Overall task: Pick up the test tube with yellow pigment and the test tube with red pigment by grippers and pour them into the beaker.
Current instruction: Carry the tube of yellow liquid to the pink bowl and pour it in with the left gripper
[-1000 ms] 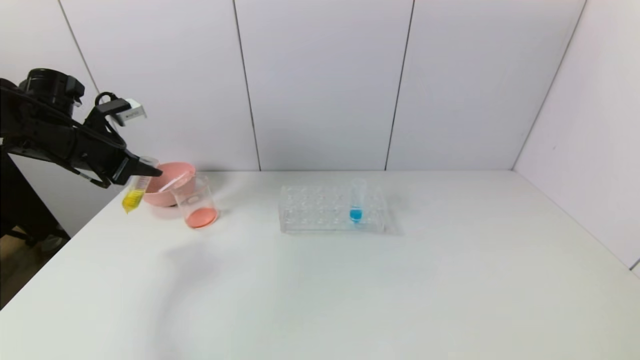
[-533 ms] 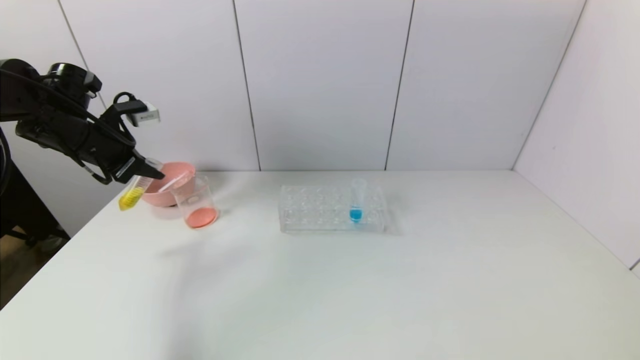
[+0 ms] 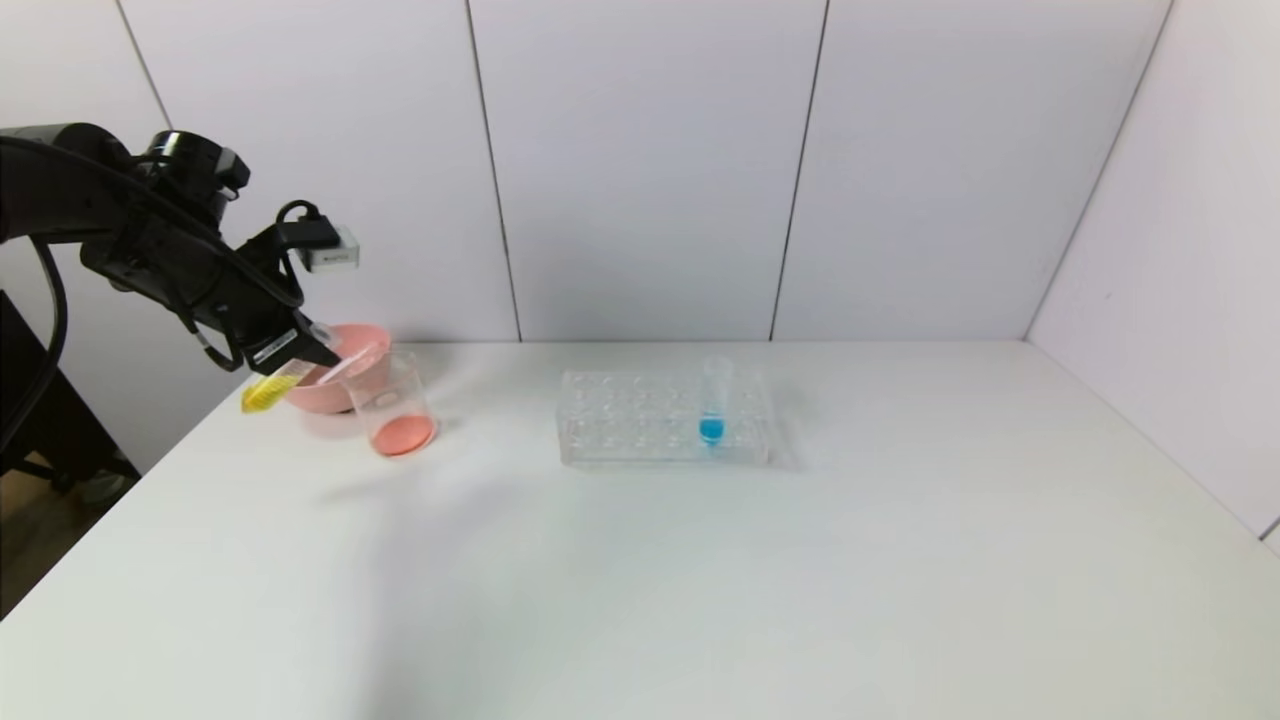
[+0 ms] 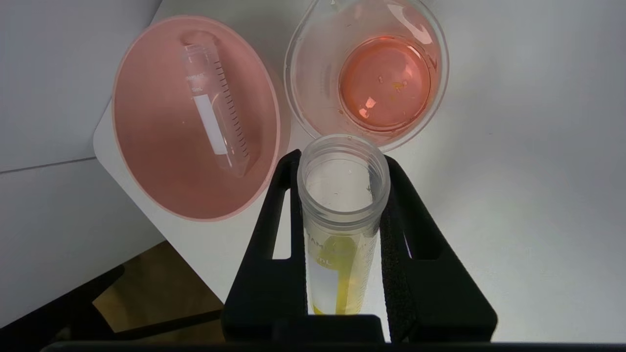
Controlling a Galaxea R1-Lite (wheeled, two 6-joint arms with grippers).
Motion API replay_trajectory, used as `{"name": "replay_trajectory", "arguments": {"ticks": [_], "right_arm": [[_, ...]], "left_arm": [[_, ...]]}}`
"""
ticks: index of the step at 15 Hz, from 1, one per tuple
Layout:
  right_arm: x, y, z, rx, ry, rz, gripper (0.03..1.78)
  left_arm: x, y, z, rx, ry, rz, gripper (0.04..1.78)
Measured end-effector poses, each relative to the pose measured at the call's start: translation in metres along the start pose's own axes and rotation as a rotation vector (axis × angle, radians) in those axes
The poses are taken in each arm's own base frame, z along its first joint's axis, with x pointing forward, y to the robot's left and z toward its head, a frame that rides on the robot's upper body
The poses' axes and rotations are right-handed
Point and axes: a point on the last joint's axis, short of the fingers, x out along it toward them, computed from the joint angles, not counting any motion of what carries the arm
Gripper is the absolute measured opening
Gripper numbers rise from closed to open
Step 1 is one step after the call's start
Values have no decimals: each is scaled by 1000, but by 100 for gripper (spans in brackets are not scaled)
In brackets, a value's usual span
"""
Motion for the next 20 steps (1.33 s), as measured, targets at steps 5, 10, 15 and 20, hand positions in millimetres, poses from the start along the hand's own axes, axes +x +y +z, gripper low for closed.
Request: {"name": "replay_trajectory", "arguments": {"ticks": [5,10,15,20], "right_arm": [[0,0,0,0,0,0,171],[0,0,0,0,0,0,171],[0,0,0,0,0,0,171],[0,0,0,0,0,0,171]], "left_arm": [[3,-9,13,71,66,43,44],[6,-16,24,116,137,100,44],[13,-25,32,154,226,141,44],[19,-31,37,185,293,167,44]]}}
